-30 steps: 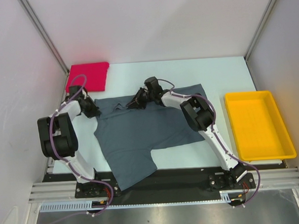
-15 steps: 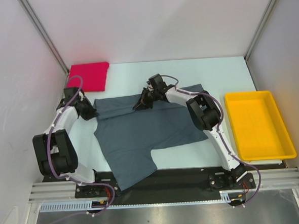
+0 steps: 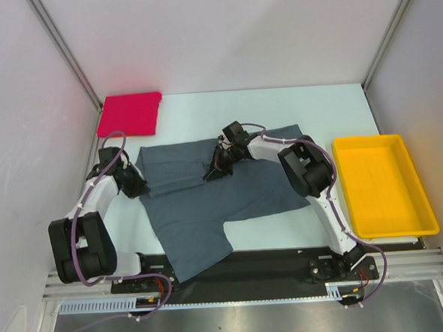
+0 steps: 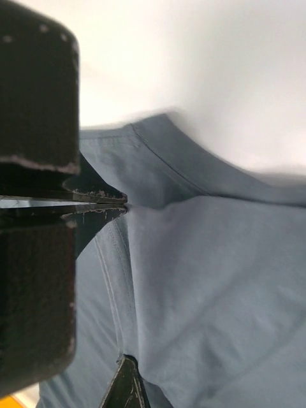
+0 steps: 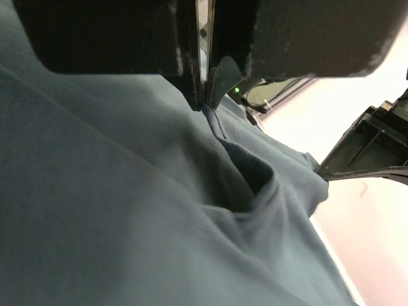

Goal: Fold and stack the t-shirts
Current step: Fold the tshirt

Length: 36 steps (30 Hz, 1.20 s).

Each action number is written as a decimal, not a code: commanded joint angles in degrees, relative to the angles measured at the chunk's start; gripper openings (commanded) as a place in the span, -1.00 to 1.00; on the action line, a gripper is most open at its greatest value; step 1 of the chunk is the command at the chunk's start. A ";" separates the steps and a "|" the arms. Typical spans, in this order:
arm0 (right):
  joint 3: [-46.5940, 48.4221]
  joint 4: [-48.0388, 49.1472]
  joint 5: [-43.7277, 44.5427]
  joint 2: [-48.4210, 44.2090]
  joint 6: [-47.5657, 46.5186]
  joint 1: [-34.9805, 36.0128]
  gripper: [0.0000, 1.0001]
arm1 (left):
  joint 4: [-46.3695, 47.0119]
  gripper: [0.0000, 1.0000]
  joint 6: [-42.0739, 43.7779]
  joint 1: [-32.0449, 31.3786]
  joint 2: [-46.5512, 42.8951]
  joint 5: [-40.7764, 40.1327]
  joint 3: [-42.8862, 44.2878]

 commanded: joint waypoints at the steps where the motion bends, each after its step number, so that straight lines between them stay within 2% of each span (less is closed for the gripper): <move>1: -1.64 0.17 -1.54 -4.30 -0.20 0.48 -1.00 | -0.37 -0.99 -0.31 0.44 -3.14 -1.47 -2.22; 20: -4.72 0.52 -2.06 -5.71 2.35 2.50 -0.97 | -1.07 -0.96 -0.40 0.44 -3.59 -3.67 -3.89; 25: -4.46 -1.24 -1.80 -5.97 3.05 2.85 -0.90 | -1.51 -0.86 -0.04 0.44 -3.24 -4.63 -3.45; 27: -4.02 -3.85 -1.19 -6.32 2.62 2.77 -0.73 | -1.60 -0.66 0.04 0.44 -3.24 -5.16 -3.36; 28: -3.76 -5.09 -0.49 -6.76 0.61 2.68 -0.45 | -1.68 -0.56 0.22 0.52 -3.24 -5.08 -3.36; 29: -3.32 -6.32 1.26 -7.20 -0.71 2.50 -0.37 | -1.77 -0.37 0.22 0.44 -3.24 -5.08 -3.28; 31: -2.88 -9.49 2.59 -8.95 -4.91 1.72 -0.28 | -2.12 -0.23 0.57 0.44 -3.50 -5.34 -3.01; 36: -2.52 -21.26 10.66 -15.19 -17.84 -1.36 -0.24 | -2.31 0.09 1.62 0.35 -5.78 -7.54 -0.38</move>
